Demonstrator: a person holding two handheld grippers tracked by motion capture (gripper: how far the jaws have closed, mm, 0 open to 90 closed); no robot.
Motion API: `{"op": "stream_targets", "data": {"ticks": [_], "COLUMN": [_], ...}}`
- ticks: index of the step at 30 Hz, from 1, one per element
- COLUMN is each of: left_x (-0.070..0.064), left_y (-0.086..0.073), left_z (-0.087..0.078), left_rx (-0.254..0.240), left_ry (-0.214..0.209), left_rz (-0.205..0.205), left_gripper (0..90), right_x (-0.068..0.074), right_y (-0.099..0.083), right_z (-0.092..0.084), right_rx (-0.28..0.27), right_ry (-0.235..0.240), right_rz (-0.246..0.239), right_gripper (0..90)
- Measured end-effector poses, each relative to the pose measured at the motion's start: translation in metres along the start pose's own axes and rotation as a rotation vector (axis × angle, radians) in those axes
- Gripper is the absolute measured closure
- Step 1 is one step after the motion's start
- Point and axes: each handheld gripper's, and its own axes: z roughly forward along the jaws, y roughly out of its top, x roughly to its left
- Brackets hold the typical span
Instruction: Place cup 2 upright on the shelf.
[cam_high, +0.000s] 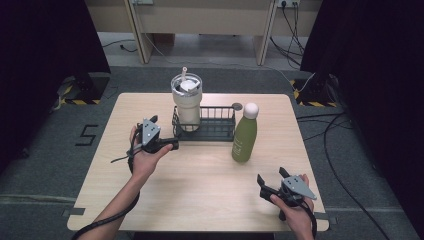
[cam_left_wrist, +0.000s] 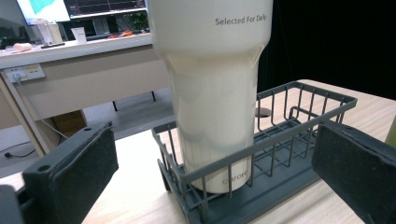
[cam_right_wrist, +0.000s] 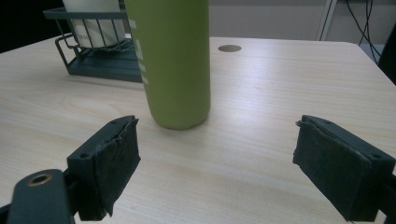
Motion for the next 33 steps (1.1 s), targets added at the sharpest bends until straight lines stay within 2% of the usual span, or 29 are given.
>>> {"op": "stream_targets", "data": {"ticks": [8, 10, 13, 16, 17, 20, 26, 33], "left_x": [-0.002, -0.002, -0.003, -0.003, -0.002, -0.001, 0.002, 0.001], "left_y": [-0.005, -0.007, -0.009, -0.010, -0.011, -0.012, -0.016, -0.019], "left_z": [-0.006, -0.008, -0.011, -0.015, -0.017, -0.022, -0.029, -0.029], "left_rx": [0.010, 0.013, 0.018, 0.020, 0.017, 0.015, 0.022, 0.031], "left_ry": [-0.009, -0.009, -0.013, -0.011, -0.008, -0.004, 0.002, 0.002], "left_rz": [-0.001, -0.004, 0.001, 0.003, 0.002, -0.001, -0.004, -0.004], "left_gripper": [0.0, 0.0, 0.0, 0.0, 0.0, 0.0, 0.0, 0.0], "right_x": [-0.001, 0.000, 0.003, 0.006, 0.008, 0.008, 0.013, 0.019], "right_y": [0.012, 0.016, 0.021, 0.025, 0.027, 0.034, 0.050, 0.063], "right_z": [0.006, 0.007, 0.009, 0.010, 0.011, 0.013, 0.021, 0.037], "right_rx": [-0.024, -0.028, -0.016, -0.022, -0.025, -0.034, -0.061, -0.086], "right_ry": [0.008, 0.024, 0.043, 0.033, 0.037, 0.024, 0.018, 0.014], "right_rz": [0.003, -0.009, -0.035, -0.073, -0.066, -0.096, -0.097, -0.107], "right_gripper": [11.1, 7.5, 6.4, 7.1, 7.0, 7.4, 8.2, 9.1]}}
